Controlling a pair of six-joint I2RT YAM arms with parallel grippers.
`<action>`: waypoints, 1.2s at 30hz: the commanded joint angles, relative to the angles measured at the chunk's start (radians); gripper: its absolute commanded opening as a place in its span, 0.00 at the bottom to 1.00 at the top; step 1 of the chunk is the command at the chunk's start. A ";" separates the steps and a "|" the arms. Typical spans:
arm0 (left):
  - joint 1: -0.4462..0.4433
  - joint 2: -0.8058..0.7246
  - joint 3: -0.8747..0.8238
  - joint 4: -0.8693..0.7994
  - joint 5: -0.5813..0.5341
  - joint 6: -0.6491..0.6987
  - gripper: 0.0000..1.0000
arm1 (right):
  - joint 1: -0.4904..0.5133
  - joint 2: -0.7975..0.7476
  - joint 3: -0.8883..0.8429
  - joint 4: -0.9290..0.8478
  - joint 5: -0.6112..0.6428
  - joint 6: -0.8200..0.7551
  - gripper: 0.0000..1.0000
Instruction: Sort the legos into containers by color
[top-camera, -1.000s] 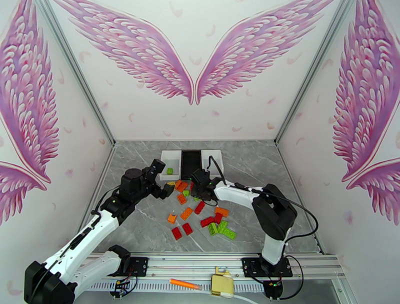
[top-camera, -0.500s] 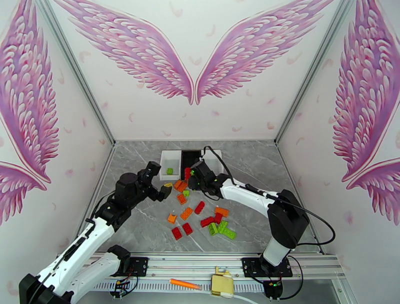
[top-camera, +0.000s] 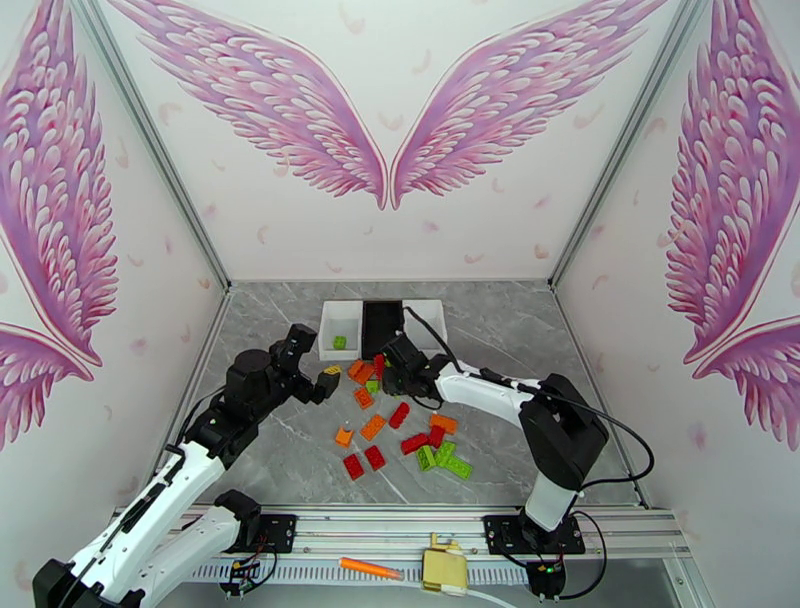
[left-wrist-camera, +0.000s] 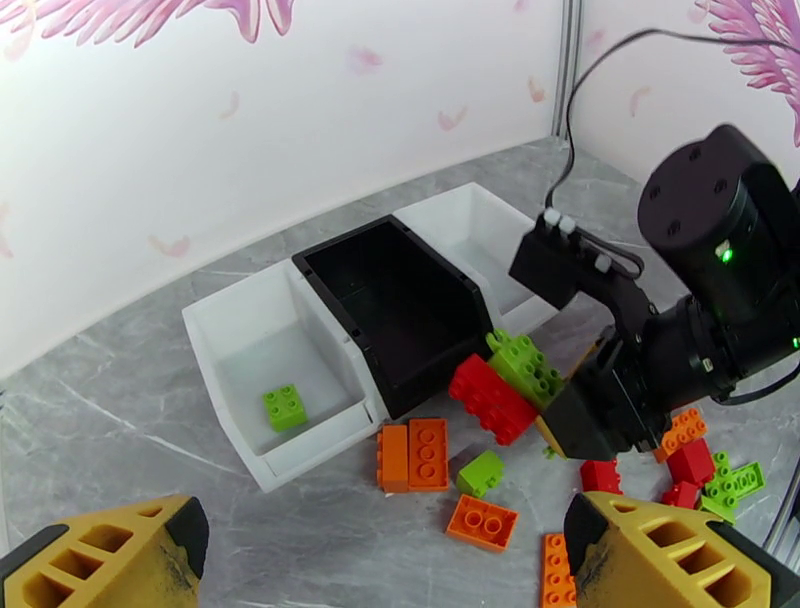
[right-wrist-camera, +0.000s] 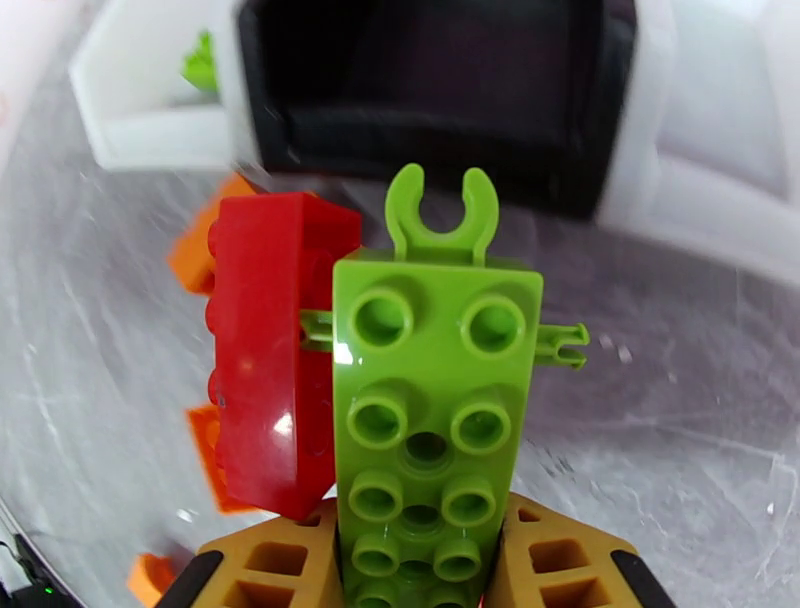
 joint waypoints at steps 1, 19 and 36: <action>-0.005 0.001 -0.017 -0.005 0.007 -0.003 0.99 | -0.025 -0.005 -0.020 -0.019 0.024 -0.024 0.26; -0.005 0.020 -0.035 0.032 0.032 -0.007 0.99 | -0.056 0.040 -0.009 0.014 0.028 0.004 0.57; -0.010 0.052 -0.039 0.059 0.142 0.037 0.99 | -0.069 0.006 -0.042 0.018 0.020 0.034 0.60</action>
